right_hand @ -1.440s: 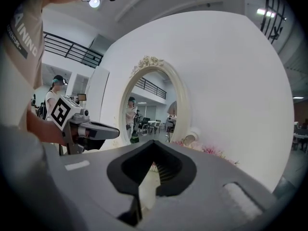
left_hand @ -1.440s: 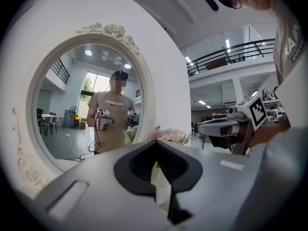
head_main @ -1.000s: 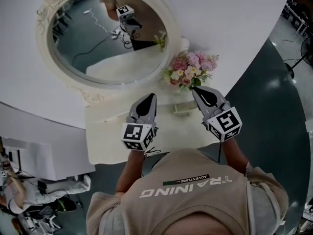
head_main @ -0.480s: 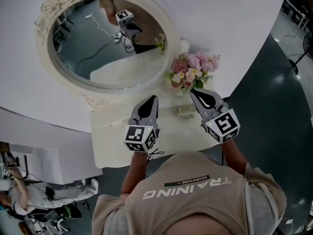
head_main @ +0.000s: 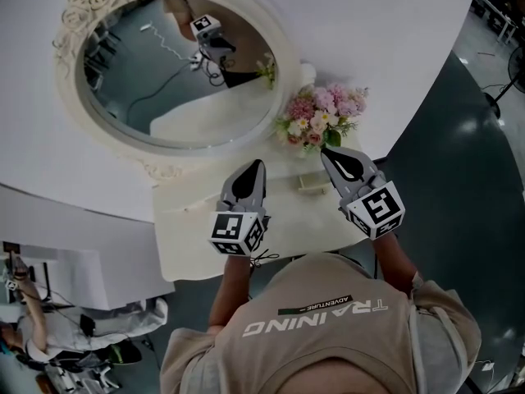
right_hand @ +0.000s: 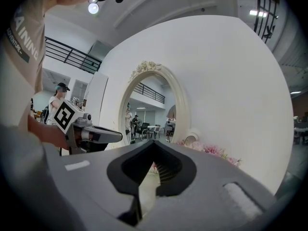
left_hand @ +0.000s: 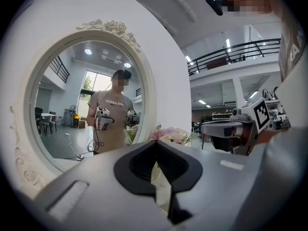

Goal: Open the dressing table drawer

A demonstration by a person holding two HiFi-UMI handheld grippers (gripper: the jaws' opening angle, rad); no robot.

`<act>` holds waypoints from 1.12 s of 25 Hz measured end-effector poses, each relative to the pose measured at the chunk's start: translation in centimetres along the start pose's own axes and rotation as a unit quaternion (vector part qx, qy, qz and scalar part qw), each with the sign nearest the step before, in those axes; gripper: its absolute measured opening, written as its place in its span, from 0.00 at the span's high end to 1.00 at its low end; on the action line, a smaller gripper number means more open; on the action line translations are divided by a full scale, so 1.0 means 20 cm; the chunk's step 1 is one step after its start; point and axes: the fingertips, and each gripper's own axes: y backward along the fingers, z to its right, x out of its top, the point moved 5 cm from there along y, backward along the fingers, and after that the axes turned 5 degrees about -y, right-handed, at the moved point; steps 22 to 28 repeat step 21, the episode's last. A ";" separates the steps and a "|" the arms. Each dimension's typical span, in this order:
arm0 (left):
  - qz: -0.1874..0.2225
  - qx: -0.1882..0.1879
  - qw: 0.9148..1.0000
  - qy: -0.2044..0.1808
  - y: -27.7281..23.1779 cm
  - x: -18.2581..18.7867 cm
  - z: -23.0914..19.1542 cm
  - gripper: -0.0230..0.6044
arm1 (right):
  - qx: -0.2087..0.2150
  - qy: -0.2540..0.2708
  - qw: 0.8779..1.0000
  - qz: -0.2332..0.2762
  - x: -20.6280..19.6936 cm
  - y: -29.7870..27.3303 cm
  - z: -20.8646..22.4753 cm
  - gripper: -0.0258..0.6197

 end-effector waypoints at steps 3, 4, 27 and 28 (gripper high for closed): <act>0.003 0.001 1.000 0.001 0.01 0.00 0.00 0.93 | 0.002 0.000 1.000 -0.001 0.00 0.00 0.00 0.96; 0.005 0.001 1.000 0.001 0.01 0.00 0.00 0.93 | 0.003 0.001 1.000 -0.001 0.00 0.00 0.00 0.96; 0.016 0.010 1.000 0.004 0.02 0.01 0.00 0.93 | 0.015 0.004 1.000 0.001 0.01 -0.01 -0.02 0.96; 0.016 0.010 1.000 0.004 0.02 0.01 0.00 0.93 | 0.015 0.004 1.000 0.001 0.01 -0.01 -0.02 0.96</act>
